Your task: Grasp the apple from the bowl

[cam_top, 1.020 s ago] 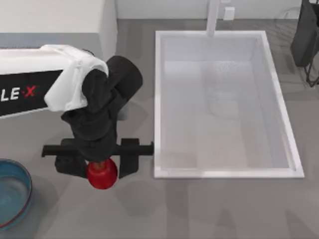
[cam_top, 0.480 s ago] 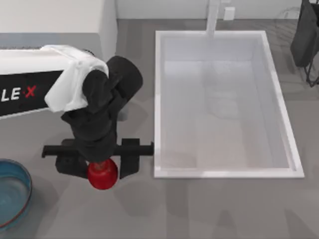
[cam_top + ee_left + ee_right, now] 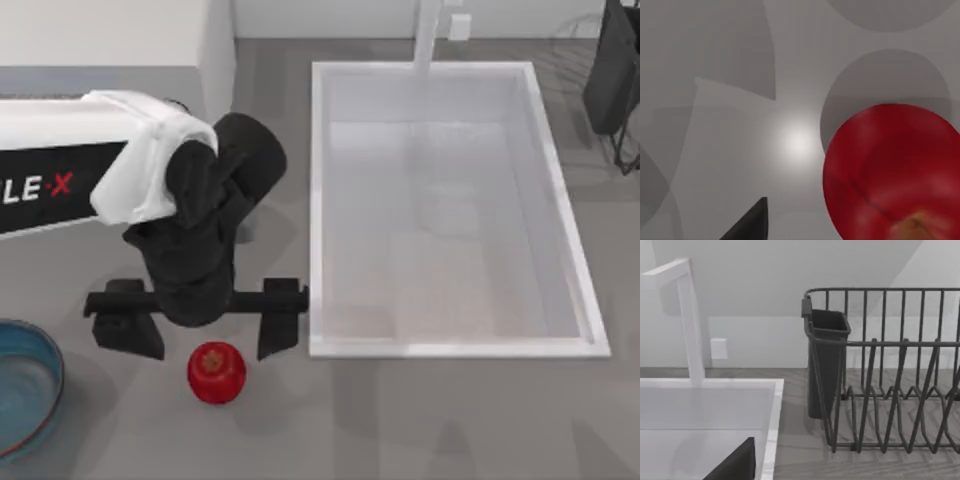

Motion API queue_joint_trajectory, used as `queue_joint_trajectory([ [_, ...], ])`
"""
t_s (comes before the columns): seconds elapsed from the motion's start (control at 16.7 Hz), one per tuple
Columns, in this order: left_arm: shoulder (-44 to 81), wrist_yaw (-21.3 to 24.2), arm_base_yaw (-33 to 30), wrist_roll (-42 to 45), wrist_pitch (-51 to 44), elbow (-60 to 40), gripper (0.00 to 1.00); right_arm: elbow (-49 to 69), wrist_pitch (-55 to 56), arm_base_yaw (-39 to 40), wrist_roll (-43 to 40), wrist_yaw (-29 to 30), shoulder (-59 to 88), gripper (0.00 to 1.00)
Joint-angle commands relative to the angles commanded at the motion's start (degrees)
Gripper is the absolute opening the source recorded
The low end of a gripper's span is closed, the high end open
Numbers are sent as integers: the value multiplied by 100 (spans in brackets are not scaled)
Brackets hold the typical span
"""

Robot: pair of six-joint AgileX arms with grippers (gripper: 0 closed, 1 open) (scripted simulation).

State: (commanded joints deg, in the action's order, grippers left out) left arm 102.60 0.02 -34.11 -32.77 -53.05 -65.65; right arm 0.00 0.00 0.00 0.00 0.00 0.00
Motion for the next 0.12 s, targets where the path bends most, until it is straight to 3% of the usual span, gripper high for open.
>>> queue_joint_trajectory([
  [0.12,0,0,0,0,0,0,100,0,0,0,0,0,0,100],
])
